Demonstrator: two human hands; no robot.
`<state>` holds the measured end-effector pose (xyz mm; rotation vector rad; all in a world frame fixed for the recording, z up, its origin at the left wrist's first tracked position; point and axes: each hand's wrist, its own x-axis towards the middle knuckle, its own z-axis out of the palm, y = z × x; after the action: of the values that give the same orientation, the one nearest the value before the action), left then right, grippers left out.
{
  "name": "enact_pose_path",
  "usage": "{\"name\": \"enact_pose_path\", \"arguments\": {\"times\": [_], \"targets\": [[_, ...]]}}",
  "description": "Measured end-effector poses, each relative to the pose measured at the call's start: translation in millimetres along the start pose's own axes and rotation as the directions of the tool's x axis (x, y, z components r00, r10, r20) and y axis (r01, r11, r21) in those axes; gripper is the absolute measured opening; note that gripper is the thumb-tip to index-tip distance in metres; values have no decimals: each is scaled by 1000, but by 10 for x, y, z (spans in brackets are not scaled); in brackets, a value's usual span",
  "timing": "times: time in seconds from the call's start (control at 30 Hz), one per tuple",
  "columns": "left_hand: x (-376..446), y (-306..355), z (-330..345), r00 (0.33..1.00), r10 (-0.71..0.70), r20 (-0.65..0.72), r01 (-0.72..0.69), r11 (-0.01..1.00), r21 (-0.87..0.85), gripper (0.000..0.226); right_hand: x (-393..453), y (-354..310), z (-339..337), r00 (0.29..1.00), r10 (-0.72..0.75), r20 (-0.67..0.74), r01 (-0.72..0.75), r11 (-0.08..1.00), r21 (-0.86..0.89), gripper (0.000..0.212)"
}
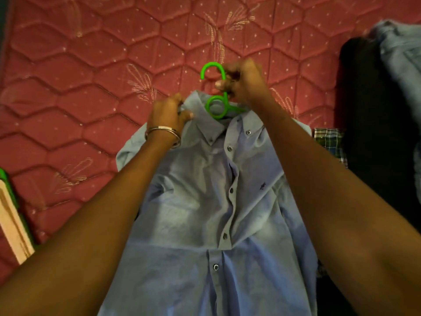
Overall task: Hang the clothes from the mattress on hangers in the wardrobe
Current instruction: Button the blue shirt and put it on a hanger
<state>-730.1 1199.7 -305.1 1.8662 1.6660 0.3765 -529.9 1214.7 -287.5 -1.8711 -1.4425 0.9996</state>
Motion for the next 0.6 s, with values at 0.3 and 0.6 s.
{"name": "enact_pose_path", "arguments": {"times": [0.3,0.6], "targets": [[-120,194,-51,897,400,-186,-335,892,303,24,-444,-18,-147,924,20,-382,-70,991,-116,15],[-80,543,319,900,340,274,-436,678,592,28,-1048,49,345,832,401,-382,-492,852,-177,31]]}}
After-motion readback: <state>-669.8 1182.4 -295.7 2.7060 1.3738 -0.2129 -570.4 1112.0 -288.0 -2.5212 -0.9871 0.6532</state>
